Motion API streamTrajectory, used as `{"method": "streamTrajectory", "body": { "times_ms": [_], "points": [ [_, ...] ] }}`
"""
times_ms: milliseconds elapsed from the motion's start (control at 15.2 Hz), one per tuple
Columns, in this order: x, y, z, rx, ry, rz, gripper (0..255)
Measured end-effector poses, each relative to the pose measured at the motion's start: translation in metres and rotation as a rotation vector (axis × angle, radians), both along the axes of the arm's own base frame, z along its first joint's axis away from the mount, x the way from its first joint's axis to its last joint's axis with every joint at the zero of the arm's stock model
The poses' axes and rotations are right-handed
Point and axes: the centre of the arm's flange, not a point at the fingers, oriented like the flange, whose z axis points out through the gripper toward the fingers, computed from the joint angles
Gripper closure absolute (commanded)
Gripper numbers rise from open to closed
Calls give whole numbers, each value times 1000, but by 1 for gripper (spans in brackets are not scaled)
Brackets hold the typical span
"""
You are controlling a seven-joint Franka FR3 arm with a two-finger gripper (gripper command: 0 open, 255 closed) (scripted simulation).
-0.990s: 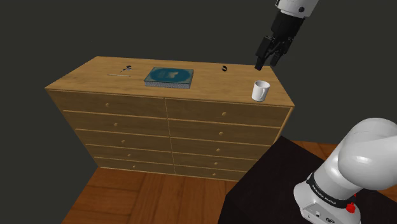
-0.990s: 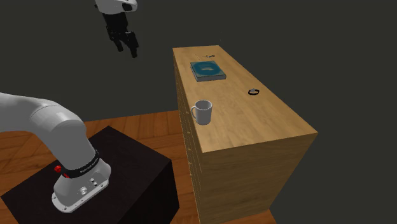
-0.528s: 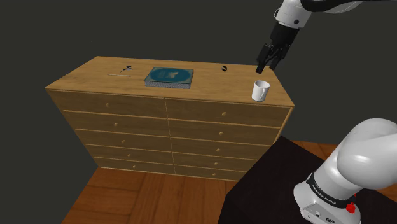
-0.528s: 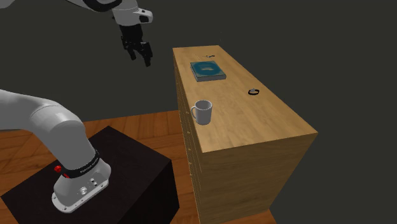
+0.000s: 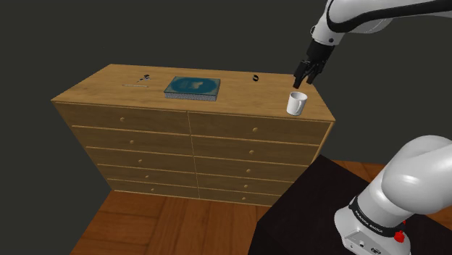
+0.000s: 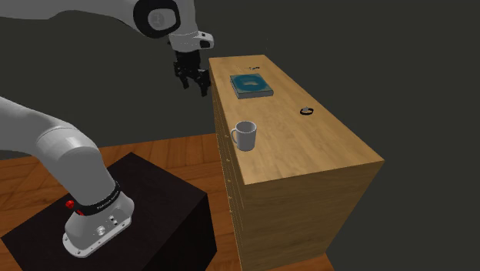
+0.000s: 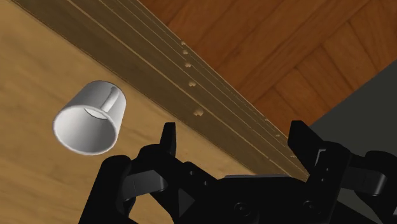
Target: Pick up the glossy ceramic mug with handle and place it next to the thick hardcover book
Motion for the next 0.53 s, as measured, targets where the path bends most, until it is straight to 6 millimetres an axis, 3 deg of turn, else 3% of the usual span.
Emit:
{"method": "streamTrajectory", "body": {
  "times_ms": [528],
  "points": [
    [30, -89, -56, -9, 9, 1, 0]
  ]
}}
